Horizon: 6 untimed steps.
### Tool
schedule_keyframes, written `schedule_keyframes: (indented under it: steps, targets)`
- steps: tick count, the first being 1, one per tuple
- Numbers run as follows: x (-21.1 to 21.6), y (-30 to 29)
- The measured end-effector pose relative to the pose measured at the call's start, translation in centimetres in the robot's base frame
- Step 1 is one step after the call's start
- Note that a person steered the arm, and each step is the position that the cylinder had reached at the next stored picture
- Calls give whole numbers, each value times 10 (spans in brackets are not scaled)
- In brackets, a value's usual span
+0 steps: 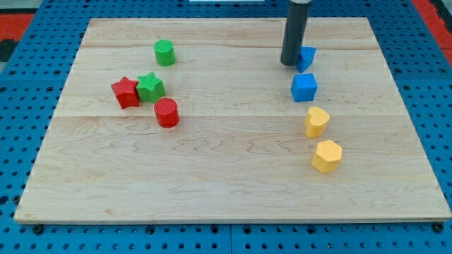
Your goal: Put the green circle at the top side of the blue triangle
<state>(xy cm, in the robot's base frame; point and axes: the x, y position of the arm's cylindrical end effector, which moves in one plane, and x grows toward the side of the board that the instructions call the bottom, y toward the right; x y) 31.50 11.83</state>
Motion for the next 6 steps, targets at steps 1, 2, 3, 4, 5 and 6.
schedule_keyframes:
  steps: [1,2,3,4,5,6]
  targets:
    - [-3,-32]
    - [-6,-112]
    - [-7,-128]
    - [-11,-128]
    - [-1,-143]
    - [2,-182]
